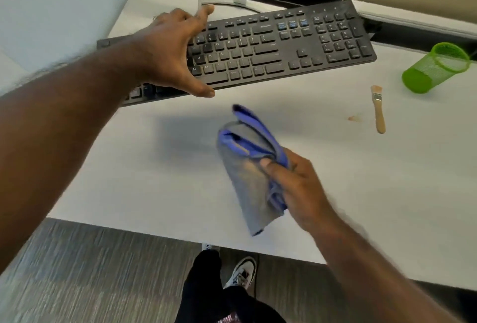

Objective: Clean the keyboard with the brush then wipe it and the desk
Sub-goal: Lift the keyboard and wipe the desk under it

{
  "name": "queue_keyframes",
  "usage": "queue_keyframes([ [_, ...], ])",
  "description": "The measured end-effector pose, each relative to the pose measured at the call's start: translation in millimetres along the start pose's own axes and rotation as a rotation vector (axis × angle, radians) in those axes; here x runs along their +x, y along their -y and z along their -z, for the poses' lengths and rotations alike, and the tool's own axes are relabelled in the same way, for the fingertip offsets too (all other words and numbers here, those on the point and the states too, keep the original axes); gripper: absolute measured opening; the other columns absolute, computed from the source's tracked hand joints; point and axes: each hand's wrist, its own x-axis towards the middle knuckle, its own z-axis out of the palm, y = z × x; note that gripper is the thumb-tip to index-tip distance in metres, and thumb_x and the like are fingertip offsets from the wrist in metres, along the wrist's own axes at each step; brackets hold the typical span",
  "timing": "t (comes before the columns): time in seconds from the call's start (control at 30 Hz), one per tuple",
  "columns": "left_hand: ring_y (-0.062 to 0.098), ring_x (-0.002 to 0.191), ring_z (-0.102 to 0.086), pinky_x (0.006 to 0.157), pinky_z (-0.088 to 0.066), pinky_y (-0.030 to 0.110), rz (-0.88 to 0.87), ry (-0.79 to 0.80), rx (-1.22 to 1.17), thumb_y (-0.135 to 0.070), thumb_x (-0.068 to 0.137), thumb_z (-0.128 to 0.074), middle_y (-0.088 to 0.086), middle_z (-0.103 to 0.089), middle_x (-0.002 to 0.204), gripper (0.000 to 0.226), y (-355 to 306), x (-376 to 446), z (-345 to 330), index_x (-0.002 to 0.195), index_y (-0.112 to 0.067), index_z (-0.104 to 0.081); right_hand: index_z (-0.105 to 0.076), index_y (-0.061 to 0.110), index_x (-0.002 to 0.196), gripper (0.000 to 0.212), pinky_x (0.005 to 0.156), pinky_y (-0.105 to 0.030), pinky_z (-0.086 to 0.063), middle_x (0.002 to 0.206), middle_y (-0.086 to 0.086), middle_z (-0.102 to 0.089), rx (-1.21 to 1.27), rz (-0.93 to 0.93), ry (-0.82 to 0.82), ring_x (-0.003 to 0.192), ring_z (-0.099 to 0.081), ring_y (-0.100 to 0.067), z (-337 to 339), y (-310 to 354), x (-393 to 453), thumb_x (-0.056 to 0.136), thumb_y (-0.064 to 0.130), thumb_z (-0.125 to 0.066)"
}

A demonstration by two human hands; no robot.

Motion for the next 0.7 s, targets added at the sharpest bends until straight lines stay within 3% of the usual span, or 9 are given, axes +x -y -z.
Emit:
queue_keyframes([
  [0.1,0.035,0.145,-0.027,0.116,-0.032,0.049,-0.022,0.001,0.018,-0.059,0.058,-0.090,0.014,-0.032,0.156,0.142,1,6,-2,0.163,-0.027,0.000,-0.071,0.026,0.081,0.025,0.064,-0.025,-0.043,0.072,0.007,-0.063,-0.133,0.091,-0.382,0.070,-0.055,-0.014,82,10,-4,0.089,0.006,-0.059],
  [0.17,0.036,0.144,-0.028,0.116,-0.032,0.050,-0.029,0.001,0.025,-0.059,0.058,-0.090,0.015,-0.032,0.155,0.141,1,9,-3,0.163,-0.027,-0.001,-0.065,0.030,0.070,0.027,0.059,-0.023,-0.039,0.062,0.016,-0.056,-0.255,0.115,-0.611,0.063,-0.047,-0.006,118,11,1,0.088,0.011,-0.058],
  [0.23,0.036,0.144,-0.028,0.116,-0.031,0.050,-0.036,0.002,0.027,-0.061,0.057,-0.089,0.015,-0.033,0.155,0.142,2,12,-3,0.163,-0.026,-0.002,-0.061,0.027,0.078,0.020,0.055,-0.017,-0.037,0.058,0.018,-0.053,-0.344,0.141,-0.782,0.054,-0.043,0.001,142,14,11,0.090,0.012,-0.055],
  [0.3,0.036,0.144,-0.029,0.116,-0.032,0.050,-0.040,0.006,0.027,-0.066,0.054,-0.088,0.014,-0.034,0.155,0.144,3,14,-3,0.163,-0.028,-0.003,-0.064,0.017,0.100,0.015,0.053,-0.012,-0.035,0.069,0.012,-0.057,-0.477,0.146,-0.835,0.055,-0.045,-0.003,152,11,28,0.091,0.016,-0.052],
  [0.37,0.037,0.143,-0.030,0.115,-0.033,0.050,-0.039,0.009,0.026,-0.075,0.049,-0.086,0.015,-0.034,0.155,0.147,4,15,-2,0.162,-0.029,-0.004,-0.063,0.010,0.116,0.030,0.059,-0.017,-0.033,0.085,-0.005,-0.059,-0.652,0.132,-0.821,0.069,-0.048,-0.011,155,1,49,0.091,0.014,-0.048],
  [0.43,0.037,0.144,-0.029,0.115,-0.032,0.050,-0.029,0.015,0.021,-0.079,0.045,-0.084,0.014,-0.032,0.157,0.150,5,15,-1,0.162,-0.028,-0.005,-0.057,0.013,0.131,0.040,0.067,-0.018,-0.034,0.099,-0.008,-0.060,-0.769,0.074,-0.756,0.082,-0.054,-0.021,155,-14,70,0.093,0.009,-0.045],
  [0.53,0.036,0.144,-0.029,0.115,-0.032,0.050,-0.025,0.018,0.018,-0.077,0.046,-0.081,0.014,-0.032,0.156,0.149,7,15,-2,0.163,-0.028,-0.004,-0.042,0.019,0.146,0.048,0.083,-0.033,-0.047,0.129,-0.019,-0.056,-0.840,-0.099,-0.573,0.109,-0.059,-0.037,151,-41,105,0.098,0.018,-0.041],
  [0.6,0.037,0.143,-0.029,0.115,-0.033,0.052,-0.021,0.029,0.006,-0.075,0.048,-0.086,0.014,-0.033,0.155,0.149,9,16,-2,0.163,-0.029,-0.003,-0.029,0.015,0.152,0.055,0.112,-0.051,-0.032,0.154,-0.020,-0.032,-0.953,-0.243,-0.432,0.139,-0.033,-0.043,146,-56,125,0.100,0.028,-0.037],
  [0.7,0.036,0.144,-0.029,0.116,-0.034,0.053,-0.028,0.038,0.009,-0.078,0.048,-0.082,0.013,-0.032,0.156,0.148,12,16,-1,0.163,-0.030,-0.003,-0.012,0.010,0.156,0.059,0.118,-0.057,-0.011,0.163,-0.017,-0.008,-1.200,-0.341,-0.389,0.148,-0.008,-0.042,135,-70,140,0.105,0.032,-0.033],
])
